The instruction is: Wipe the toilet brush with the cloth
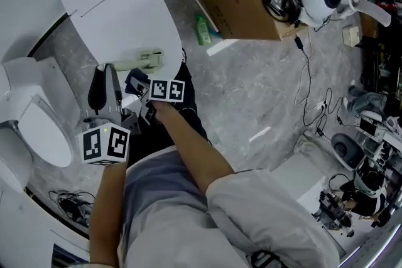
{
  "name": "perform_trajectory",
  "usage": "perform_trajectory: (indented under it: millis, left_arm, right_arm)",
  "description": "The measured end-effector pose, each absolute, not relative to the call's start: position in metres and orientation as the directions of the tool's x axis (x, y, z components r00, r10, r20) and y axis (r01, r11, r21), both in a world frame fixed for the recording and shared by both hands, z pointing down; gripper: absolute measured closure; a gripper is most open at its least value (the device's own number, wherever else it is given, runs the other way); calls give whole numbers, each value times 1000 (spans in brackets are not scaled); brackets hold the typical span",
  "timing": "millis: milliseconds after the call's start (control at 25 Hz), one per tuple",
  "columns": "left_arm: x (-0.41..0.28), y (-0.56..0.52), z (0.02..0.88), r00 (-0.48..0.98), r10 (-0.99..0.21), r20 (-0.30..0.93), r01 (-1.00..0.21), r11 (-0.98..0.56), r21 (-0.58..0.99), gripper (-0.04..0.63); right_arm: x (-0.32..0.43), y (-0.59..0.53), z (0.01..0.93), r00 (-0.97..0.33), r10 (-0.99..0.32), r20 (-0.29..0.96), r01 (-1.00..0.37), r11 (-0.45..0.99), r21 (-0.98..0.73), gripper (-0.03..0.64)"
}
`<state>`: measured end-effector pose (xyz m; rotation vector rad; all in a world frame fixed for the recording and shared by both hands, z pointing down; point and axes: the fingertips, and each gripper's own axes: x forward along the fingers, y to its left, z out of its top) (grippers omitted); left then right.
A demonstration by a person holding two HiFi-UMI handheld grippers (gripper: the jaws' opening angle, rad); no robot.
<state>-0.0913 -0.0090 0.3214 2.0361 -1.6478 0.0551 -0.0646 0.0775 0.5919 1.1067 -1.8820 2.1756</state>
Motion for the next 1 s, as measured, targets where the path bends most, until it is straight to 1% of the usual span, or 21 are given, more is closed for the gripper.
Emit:
perform_trajectory:
  millis: [320, 720, 800, 1000]
  left_arm:
    - [-89, -11, 320, 248, -907, 342, -925, -116, 362, 595]
    - [-88, -14, 321, 224, -912, 345, -929, -93, 358, 595]
    - [-88, -14, 320, 218, -912, 347, -930, -86, 358, 595]
    - [-88, -14, 320, 205, -913, 353, -932, -72, 356, 595]
  right_arm:
    - [-31, 85, 593, -721, -380, 579, -514, -267, -815, 518]
    - [-5, 90, 598, -734, -331, 592, -542, -239, -806, 518]
    - [-1, 91, 599, -739, -298, 605, -569, -206, -796, 517]
    - [9, 93, 602, -738, -198, 645, -650, -45, -759, 517]
